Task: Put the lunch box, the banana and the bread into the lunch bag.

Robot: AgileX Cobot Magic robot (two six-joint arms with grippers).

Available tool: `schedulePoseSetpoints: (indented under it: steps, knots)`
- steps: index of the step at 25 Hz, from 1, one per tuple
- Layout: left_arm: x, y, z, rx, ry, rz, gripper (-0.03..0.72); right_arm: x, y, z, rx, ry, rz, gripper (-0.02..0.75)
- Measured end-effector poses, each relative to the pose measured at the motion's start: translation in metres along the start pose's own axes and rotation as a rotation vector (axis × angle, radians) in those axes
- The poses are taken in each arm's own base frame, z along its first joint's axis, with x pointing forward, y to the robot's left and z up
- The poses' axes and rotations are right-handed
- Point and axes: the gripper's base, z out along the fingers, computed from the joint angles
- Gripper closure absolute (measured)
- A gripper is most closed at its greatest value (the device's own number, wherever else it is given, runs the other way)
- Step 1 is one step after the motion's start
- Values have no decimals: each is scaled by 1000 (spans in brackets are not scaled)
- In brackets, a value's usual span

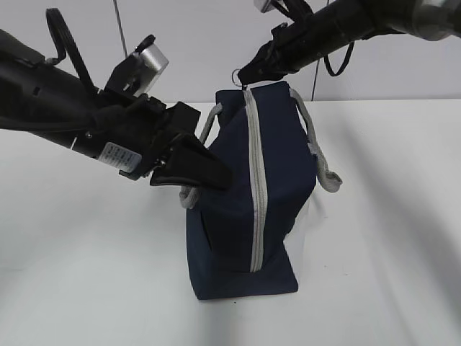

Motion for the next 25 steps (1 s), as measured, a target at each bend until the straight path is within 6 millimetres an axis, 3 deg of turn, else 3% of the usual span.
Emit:
schedulePoseSetpoints:
  steps: [2, 3, 7, 10, 13, 16, 20, 25]
  knots:
    - [-1, 2, -2, -10, -11, -6, 655, -5, -1, -6, -8, -7, -15, 754]
    - [-2, 4, -4, -13, -17, -11, 601, -6, -1, -8, -10, -4, -19, 754]
    - [-6, 15, -20, -13, -46, -47, 250, -10, -2, -15, -16, 1, -33, 754]
    - [-14, 17, -51, -11, -111, -79, 146, -10, -3, -16, -17, 7, -34, 754]
    - [-30, 11, -85, -32, -230, -116, 123, -9, -3, -16, -20, 11, -35, 754]
    - [-47, 10, -99, -59, -301, -138, 125, -9, -2, -16, -31, 16, -34, 754]
    - [-75, 33, -85, -96, -279, -216, 151, -8, -1, -16, -38, 19, -34, 754]
    - [-105, 66, -52, -105, -238, -263, 165, -8, 0, -16, -50, 28, -36, 754]
